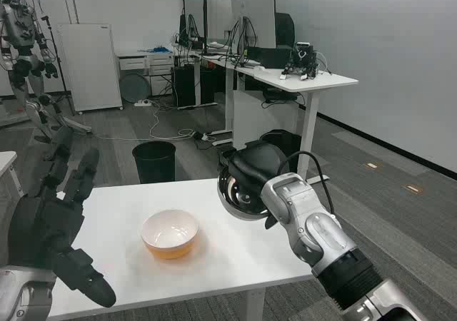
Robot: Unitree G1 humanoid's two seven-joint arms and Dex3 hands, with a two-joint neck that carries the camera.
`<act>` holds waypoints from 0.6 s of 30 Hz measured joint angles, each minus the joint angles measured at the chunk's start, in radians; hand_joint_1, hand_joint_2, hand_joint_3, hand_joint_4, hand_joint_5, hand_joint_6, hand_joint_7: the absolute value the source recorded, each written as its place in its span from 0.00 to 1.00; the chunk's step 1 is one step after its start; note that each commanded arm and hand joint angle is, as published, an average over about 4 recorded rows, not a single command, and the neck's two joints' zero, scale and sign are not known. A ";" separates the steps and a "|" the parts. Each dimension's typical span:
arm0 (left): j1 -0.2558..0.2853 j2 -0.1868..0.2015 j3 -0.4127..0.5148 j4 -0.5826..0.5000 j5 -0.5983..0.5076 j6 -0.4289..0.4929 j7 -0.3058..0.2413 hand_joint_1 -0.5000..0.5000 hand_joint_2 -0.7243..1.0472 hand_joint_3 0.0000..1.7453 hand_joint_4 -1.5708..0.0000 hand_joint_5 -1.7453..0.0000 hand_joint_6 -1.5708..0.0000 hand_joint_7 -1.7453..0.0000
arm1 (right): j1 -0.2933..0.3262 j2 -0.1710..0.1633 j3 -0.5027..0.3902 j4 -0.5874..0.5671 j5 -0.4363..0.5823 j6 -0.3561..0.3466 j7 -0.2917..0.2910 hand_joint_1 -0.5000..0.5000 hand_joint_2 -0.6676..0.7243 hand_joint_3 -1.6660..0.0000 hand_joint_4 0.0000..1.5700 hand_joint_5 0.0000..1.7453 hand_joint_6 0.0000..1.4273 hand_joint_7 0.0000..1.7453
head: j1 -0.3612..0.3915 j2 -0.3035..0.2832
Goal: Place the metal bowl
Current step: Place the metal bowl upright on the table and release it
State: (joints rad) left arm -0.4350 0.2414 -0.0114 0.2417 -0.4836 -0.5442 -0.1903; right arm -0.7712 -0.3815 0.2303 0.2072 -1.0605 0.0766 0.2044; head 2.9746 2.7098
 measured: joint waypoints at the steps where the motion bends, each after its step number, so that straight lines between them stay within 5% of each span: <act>1: -0.002 -0.002 0.000 0.002 0.000 0.000 0.000 0.00 0.00 0.02 1.00 0.94 1.00 1.00 | 0.000 -0.006 0.000 0.008 0.004 -0.001 0.000 0.08 0.05 0.10 1.00 0.50 0.94 0.60 | 0.006 -0.005; 6: -0.006 -0.007 0.004 0.017 -0.001 -0.001 0.000 0.00 0.00 0.05 1.00 0.94 1.00 1.00 | 0.000 -0.046 -0.002 0.045 0.014 0.010 0.005 0.08 0.05 0.10 1.00 0.50 0.94 0.60 | 0.017 -0.017; 18: -0.006 -0.007 0.003 0.017 -0.001 -0.001 0.000 0.00 0.00 0.04 1.00 0.94 1.00 1.00 | 0.000 -0.046 -0.002 0.050 0.024 0.011 0.005 0.08 0.05 0.10 1.00 0.50 0.92 0.60 | 0.016 -0.010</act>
State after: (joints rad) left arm -0.4413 0.2343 -0.0083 0.2590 -0.4842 -0.5450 -0.1905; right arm -0.7712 -0.4279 0.2282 0.2568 -1.0369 0.0873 0.2098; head 2.9905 2.6995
